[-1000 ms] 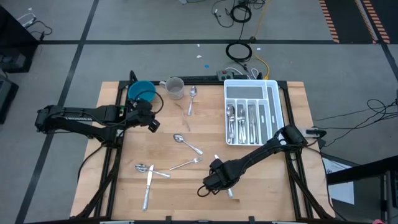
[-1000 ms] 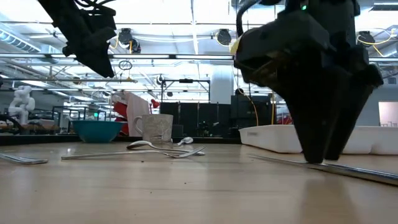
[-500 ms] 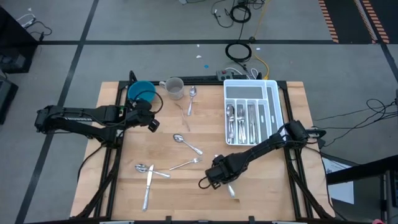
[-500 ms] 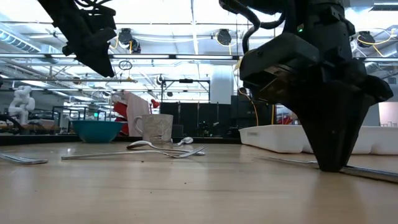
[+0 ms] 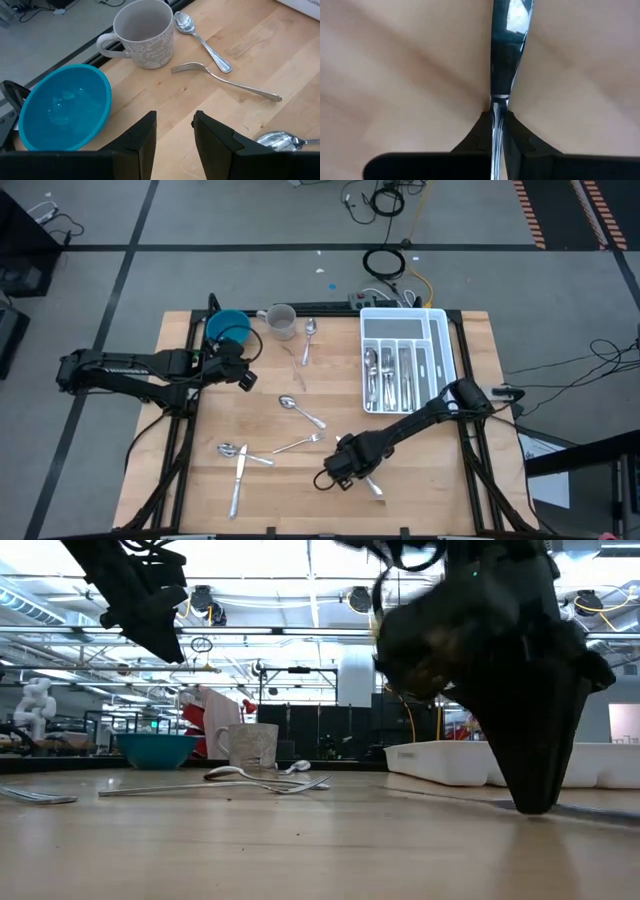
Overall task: Sort silverware
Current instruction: Put the table knife in the silverware tray
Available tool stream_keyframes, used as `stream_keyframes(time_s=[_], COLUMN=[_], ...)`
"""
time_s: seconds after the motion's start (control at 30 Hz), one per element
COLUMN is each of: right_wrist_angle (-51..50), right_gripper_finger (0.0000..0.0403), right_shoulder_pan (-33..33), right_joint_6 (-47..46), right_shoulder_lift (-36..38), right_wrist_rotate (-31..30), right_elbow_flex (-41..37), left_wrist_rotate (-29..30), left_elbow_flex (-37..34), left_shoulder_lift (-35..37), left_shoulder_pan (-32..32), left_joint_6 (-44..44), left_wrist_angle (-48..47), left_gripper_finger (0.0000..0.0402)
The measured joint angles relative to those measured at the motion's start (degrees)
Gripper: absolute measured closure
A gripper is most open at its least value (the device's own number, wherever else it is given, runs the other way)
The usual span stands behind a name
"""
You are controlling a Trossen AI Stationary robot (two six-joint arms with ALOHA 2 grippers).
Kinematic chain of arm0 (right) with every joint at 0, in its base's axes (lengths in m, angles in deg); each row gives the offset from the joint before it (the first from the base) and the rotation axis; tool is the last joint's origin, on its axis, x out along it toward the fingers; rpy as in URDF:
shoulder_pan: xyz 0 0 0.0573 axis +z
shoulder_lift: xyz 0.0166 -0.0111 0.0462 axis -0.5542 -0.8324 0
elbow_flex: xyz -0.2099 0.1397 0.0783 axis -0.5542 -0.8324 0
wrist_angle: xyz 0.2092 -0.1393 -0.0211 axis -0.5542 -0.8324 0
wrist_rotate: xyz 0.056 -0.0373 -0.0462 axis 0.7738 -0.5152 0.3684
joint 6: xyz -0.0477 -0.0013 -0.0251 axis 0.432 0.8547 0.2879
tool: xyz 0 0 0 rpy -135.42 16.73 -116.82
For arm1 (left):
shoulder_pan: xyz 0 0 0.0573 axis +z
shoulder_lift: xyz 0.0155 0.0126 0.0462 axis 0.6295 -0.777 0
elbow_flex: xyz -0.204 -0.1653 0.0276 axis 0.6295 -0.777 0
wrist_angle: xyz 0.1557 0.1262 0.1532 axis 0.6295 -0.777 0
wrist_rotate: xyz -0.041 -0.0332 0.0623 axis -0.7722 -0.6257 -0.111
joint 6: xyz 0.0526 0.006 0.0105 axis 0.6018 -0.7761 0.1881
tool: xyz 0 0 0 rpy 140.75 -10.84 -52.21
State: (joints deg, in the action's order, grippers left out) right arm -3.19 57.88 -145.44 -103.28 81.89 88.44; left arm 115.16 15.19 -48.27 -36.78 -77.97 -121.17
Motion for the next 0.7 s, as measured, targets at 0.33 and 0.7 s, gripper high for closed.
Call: stream_keyframes(time_s=[0.33,0.7], right_wrist_angle=[-4.7,-16.9], right_gripper_finger=[0.0403,0.0403], right_shoulder_pan=[0.1,-3.4], right_joint_6=[2.4,9.4], right_shoulder_lift=[0.4,5.3], right_wrist_rotate=[-2.3,-4.5], right_elbow_flex=[4.5,6.7], left_wrist_rotate=[0.0,0.0], left_elbow_flex=[0.0,0.0], left_shoulder_lift=[0.0,0.0], left_shoulder_pan=[0.0,0.0], left_joint_6=[0.0,-0.2], left_wrist_angle=[0.0,0.0], left_gripper_finger=[0.0265,0.0265])
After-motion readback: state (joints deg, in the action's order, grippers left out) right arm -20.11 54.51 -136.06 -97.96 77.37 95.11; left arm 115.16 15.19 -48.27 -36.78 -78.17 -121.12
